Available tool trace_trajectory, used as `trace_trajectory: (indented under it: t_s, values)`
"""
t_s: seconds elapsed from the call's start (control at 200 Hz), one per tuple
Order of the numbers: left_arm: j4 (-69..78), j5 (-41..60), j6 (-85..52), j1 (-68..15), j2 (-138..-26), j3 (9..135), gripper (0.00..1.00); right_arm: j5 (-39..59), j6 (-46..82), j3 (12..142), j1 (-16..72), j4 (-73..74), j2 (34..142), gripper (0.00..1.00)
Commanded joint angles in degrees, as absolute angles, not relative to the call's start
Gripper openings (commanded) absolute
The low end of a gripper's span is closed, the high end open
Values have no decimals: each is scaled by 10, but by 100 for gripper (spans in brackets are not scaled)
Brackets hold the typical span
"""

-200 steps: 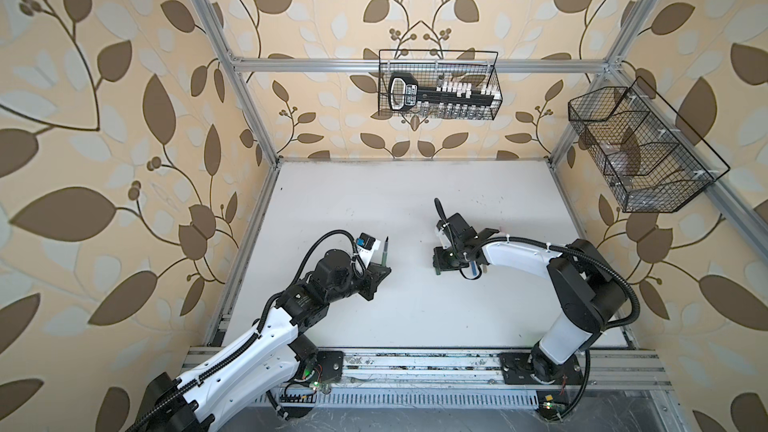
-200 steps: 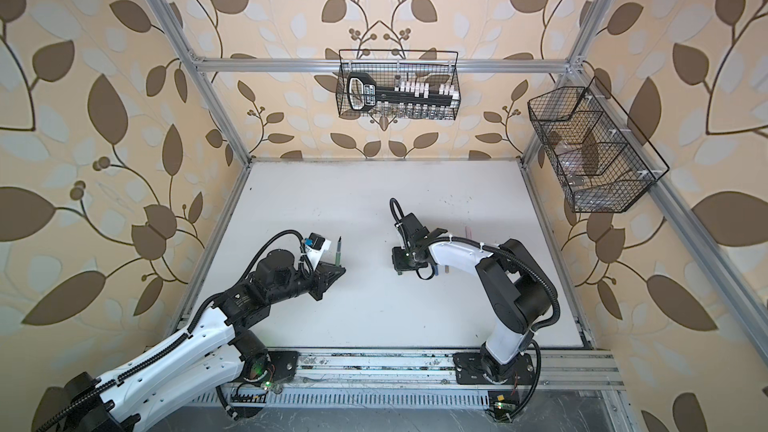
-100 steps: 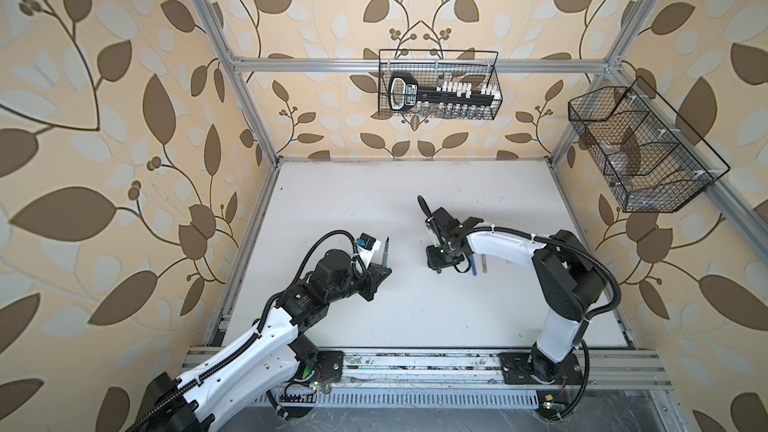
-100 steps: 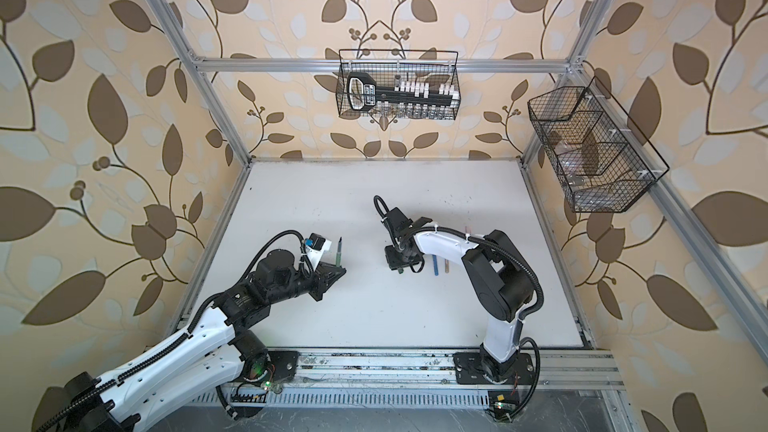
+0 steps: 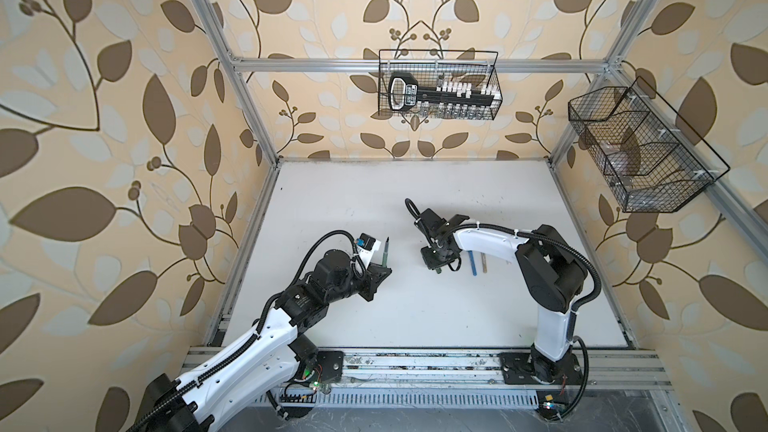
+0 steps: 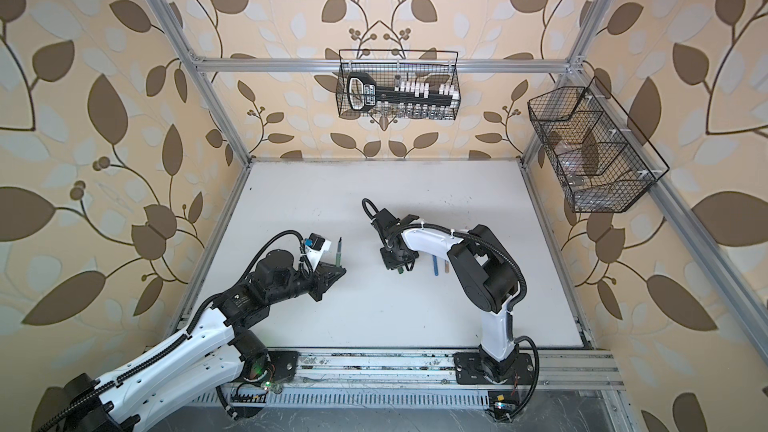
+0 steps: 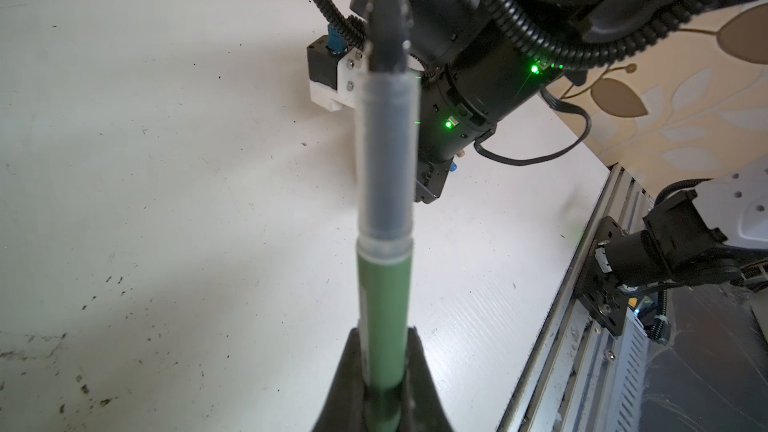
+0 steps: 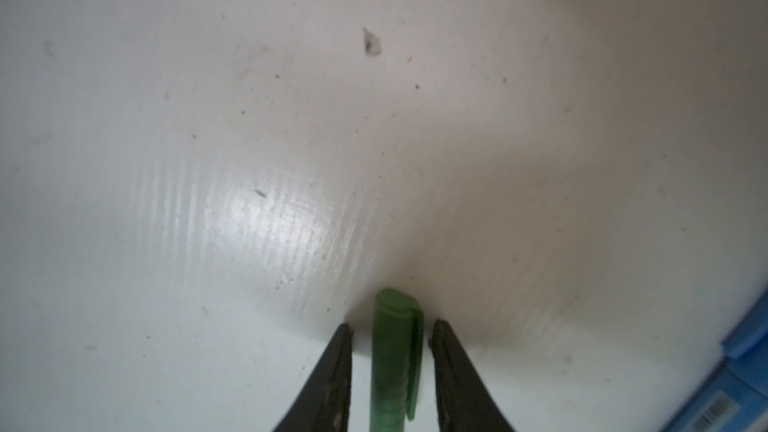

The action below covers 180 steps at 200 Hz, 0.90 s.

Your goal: Insert the pens into the pen caps

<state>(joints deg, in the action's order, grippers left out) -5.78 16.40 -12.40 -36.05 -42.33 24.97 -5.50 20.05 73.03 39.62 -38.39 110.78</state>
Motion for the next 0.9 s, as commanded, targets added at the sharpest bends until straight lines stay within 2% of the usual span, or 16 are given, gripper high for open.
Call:
trace_trajectory:
  t_s: [0.0, 0.155, 0.365, 0.605, 0.74, 0.895]
  values:
    - [-35, 173, -114, -364, -421, 255, 0, -72, 186, 721, 394, -382, 1104, 26]
    - [-36, 154, -97, -376, -443, 271, 0, -43, 180, 680, 389, -309, 1037, 18]
    - [-34, 105, -64, -416, -491, 299, 0, 18, 190, 601, 378, -179, 914, 15]
    - [-11, 93, -44, -452, -543, 327, 0, 148, 311, 456, 346, 126, 742, 14]
    - [-2, 99, -47, -457, -543, 327, 0, 172, 372, 406, 348, 257, 709, 14]
    - [2, 103, -49, -461, -531, 326, 0, 179, 388, 395, 366, 321, 703, 15]
